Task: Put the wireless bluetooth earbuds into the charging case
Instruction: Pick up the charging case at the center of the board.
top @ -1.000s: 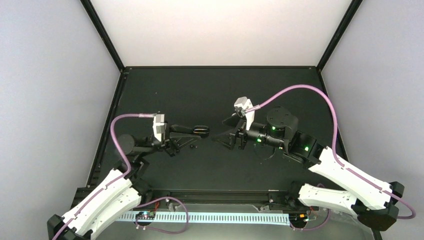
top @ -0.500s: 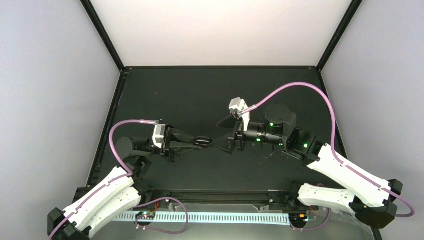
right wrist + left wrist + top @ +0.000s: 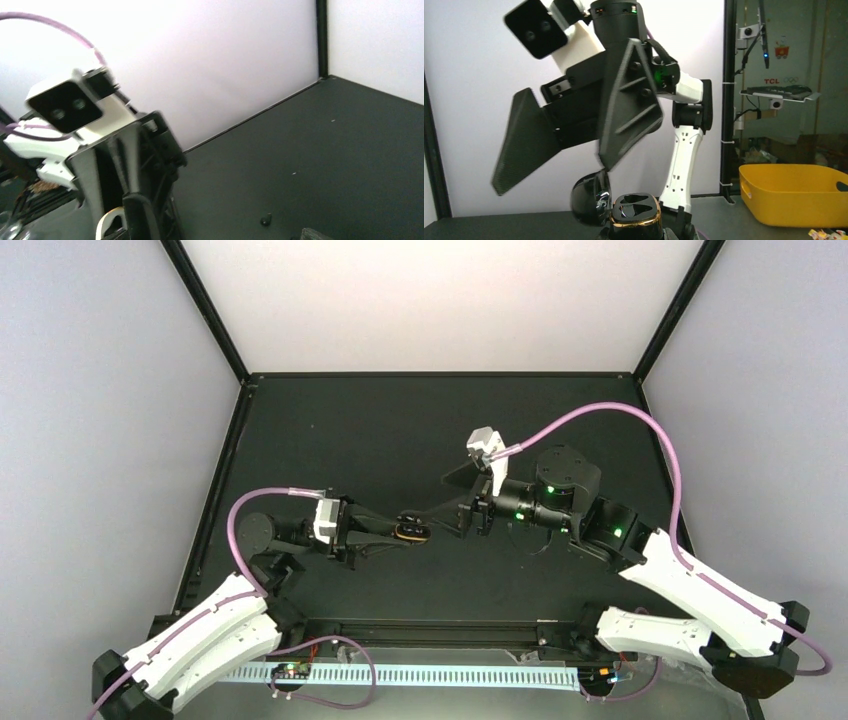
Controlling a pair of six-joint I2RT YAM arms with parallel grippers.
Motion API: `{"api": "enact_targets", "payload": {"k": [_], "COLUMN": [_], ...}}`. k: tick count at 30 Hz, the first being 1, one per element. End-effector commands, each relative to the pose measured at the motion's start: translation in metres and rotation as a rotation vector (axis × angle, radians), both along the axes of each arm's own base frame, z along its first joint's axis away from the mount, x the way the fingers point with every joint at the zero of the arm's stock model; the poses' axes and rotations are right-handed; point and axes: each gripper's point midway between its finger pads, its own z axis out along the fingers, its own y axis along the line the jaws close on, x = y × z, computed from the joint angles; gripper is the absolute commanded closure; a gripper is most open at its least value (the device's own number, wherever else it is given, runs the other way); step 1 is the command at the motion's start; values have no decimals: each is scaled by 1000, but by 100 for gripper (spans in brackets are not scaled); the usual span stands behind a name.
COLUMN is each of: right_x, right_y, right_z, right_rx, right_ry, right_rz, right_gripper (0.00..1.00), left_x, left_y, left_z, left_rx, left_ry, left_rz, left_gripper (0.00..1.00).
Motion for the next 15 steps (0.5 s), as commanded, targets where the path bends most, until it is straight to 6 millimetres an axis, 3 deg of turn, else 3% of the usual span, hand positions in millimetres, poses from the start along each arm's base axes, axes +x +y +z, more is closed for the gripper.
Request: {"api": "enact_targets", "payload": {"k": [1, 8, 13, 15], "right_x": [20, 22, 23, 7], "right_y": [-12, -23, -36, -25], "right_z": [15, 22, 25, 23], "right_rx": [33, 63, 89, 87], "right_ry": [-19, -22, -28, -37], "right_rz": [-136, -181, -230, -110], "right_gripper": [11, 11, 10, 10], "left_x": [-17, -18, -10, -9], "left_y": [4, 5, 13, 18], "left_z": [16, 11, 4, 2], "left_rx": [-29, -18, -8, -17], "left_ry": [-97, -81, -47, -37], "left_rz": [-34, -24, 74, 108], "left_gripper": [98, 98, 98, 98]}}
